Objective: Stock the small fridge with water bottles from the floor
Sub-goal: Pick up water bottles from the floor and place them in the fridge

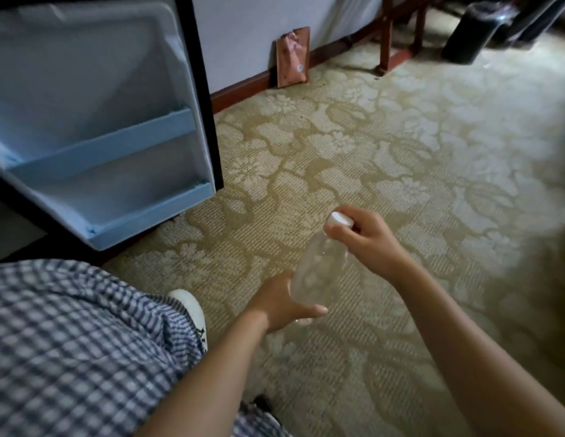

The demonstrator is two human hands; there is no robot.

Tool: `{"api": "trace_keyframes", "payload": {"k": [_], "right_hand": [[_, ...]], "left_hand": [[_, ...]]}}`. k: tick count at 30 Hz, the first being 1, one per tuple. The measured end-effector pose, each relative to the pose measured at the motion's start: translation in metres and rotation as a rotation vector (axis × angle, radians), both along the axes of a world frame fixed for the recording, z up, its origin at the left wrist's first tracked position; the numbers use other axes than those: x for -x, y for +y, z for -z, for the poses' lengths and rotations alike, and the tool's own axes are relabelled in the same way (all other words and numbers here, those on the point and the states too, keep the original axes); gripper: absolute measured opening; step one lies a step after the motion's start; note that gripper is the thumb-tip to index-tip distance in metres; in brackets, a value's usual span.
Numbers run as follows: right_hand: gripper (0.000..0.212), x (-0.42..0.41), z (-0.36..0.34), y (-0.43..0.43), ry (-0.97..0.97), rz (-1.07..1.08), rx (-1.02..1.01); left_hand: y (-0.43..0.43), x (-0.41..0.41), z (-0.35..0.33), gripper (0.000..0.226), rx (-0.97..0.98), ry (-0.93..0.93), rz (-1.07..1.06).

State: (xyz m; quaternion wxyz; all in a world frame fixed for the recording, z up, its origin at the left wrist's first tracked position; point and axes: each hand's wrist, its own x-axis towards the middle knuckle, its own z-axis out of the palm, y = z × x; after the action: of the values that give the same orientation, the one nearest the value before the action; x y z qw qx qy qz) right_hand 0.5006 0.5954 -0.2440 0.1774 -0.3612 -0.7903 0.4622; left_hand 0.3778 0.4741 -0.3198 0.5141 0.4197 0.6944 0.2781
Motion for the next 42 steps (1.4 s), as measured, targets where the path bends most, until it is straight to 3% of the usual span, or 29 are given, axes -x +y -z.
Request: {"api": "trace_keyframes", "payload": {"k": [3, 6, 8, 10, 14, 18, 22, 26, 30, 37, 42], "right_hand": [[0.034, 0.020, -0.025, 0.001, 0.102, 0.055, -0.018], [0.021, 0.044, -0.044, -0.004, 0.117, 0.074, -0.095], [0.015, 0.061, -0.055, -0.010, 0.110, 0.071, -0.168], [0.020, 0.078, -0.067, -0.020, 0.132, 0.068, -0.173], [0.026, 0.113, -0.092, -0.043, 0.212, -0.053, -0.097], [0.047, 0.148, -0.118, -0.065, 0.235, -0.195, -0.090], [0.037, 0.194, -0.141, -0.087, 0.276, -0.270, -0.111], [0.072, 0.244, -0.162, -0.112, 0.265, -0.339, -0.236], [0.042, 0.285, -0.171, -0.135, 0.287, -0.389, -0.312], [0.059, 0.368, -0.167, -0.181, 0.285, -0.448, -0.446], [0.057, 0.426, -0.151, -0.197, 0.216, -0.488, -0.488]], "left_hand": [[-0.003, 0.015, -0.029, 0.048, -0.072, 0.084, -0.022], [-0.011, 0.035, -0.052, 0.059, -0.096, 0.113, -0.101], [-0.021, 0.047, -0.070, 0.047, -0.139, 0.120, -0.151], [-0.031, 0.060, -0.090, 0.036, -0.172, 0.157, -0.178], [-0.056, 0.098, -0.126, 0.040, -0.209, 0.266, -0.253], [-0.084, 0.141, -0.156, 0.041, -0.260, 0.336, -0.374], [-0.110, 0.177, -0.180, 0.049, -0.340, 0.408, -0.460], [-0.134, 0.208, -0.191, 0.033, -0.452, 0.392, -0.547], [-0.155, 0.238, -0.191, 0.040, -0.482, 0.422, -0.649], [-0.186, 0.304, -0.185, 0.029, -0.520, 0.415, -0.848], [-0.201, 0.350, -0.167, 0.032, -0.465, 0.395, -0.871]]}}
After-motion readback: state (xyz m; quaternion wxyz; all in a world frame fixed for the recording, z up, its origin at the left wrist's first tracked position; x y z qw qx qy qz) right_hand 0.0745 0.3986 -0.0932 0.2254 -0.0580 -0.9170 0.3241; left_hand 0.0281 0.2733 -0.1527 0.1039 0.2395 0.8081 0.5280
